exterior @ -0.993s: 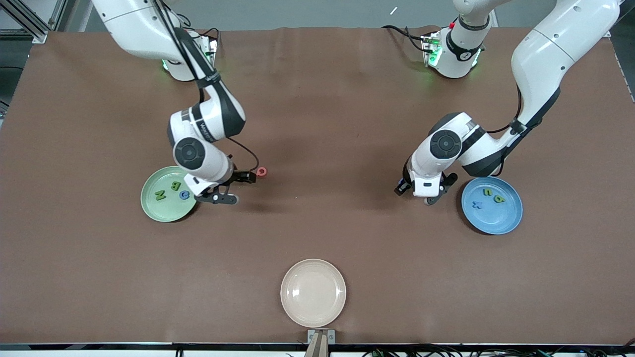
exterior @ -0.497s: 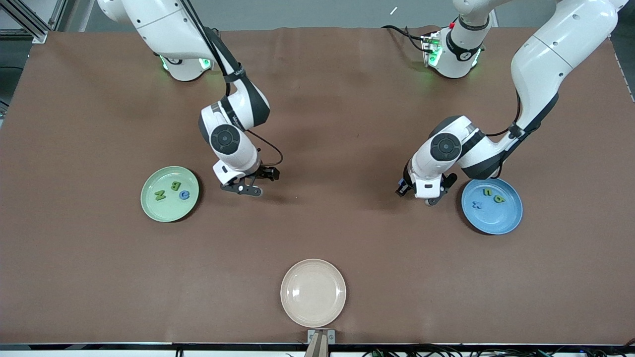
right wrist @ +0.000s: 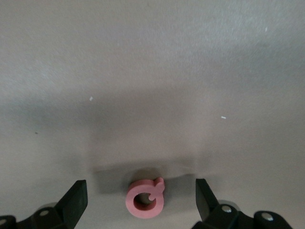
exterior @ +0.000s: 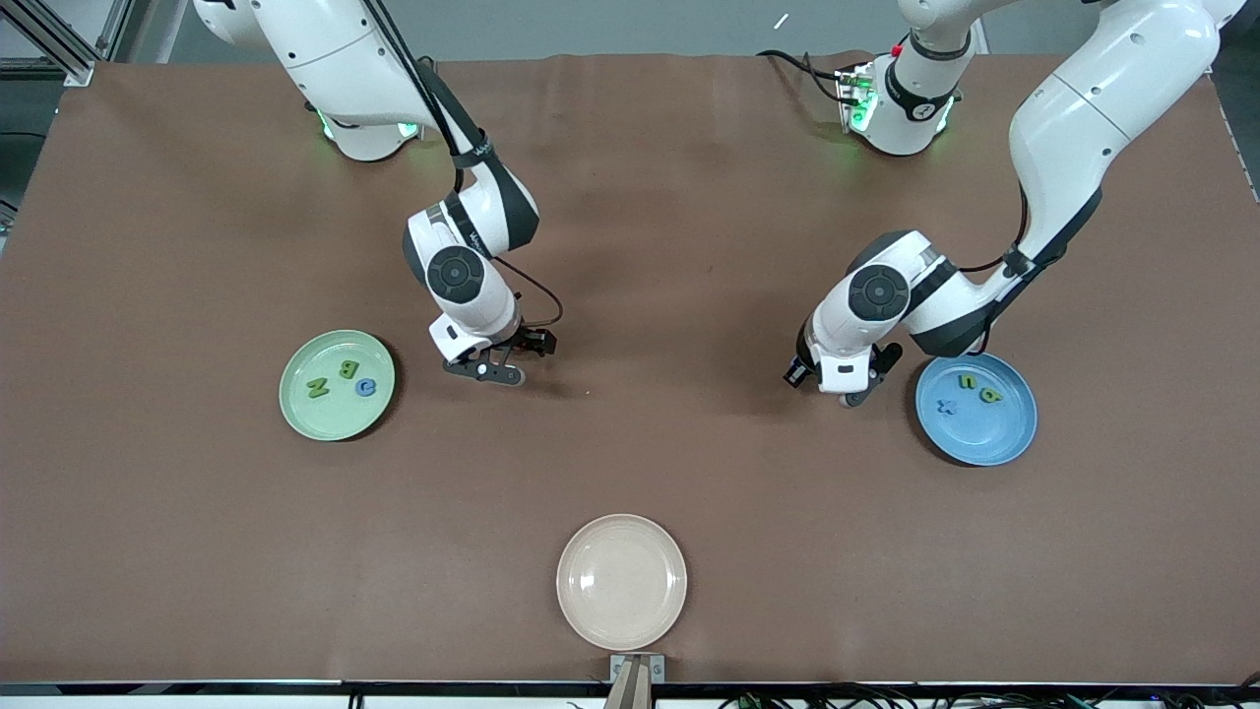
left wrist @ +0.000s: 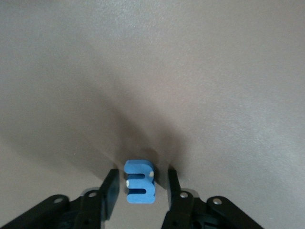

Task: Sort upper and lower case letters into plates
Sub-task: 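Drop the m in the blue plate while the right gripper places a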

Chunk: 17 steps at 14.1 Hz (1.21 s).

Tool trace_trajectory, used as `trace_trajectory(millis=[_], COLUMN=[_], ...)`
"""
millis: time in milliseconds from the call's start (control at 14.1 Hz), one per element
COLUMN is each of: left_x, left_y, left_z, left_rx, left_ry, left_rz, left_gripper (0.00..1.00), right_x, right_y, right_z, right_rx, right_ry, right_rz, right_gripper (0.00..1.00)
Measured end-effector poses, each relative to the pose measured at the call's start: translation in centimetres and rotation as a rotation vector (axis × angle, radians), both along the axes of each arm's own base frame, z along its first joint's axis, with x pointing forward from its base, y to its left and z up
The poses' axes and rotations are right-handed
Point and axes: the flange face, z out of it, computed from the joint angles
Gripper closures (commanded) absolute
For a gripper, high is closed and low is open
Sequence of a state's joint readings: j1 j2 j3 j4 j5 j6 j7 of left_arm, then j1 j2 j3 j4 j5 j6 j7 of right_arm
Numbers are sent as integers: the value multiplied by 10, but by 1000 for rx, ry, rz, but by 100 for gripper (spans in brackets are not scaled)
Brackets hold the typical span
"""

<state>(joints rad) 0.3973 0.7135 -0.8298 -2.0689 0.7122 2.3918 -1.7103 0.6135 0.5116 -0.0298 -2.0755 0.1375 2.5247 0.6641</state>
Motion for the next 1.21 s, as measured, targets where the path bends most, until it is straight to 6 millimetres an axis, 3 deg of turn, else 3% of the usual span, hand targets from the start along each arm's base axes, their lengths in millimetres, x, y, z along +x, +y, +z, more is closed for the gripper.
trace_trajectory(millis=[355, 710, 993, 1206], left_x=[3, 13, 44, 70], left_y=[-3, 4, 38, 95], left_z=[2, 13, 59, 86], left_rx=[-5, 8, 72, 121], left_ry=[-11, -44, -79, -37], left_rz=[2, -29, -242, -421], left_gripper=[83, 83, 83, 83], right_x=[-8, -8, -3, 25], right_y=[6, 6, -1, -45], right_z=[1, 5, 5, 7], right_rx=[4, 5, 1, -9], right_ry=[-10, -10, -14, -13], right_rz=[15, 16, 3, -6], right_gripper=[49, 96, 99, 99])
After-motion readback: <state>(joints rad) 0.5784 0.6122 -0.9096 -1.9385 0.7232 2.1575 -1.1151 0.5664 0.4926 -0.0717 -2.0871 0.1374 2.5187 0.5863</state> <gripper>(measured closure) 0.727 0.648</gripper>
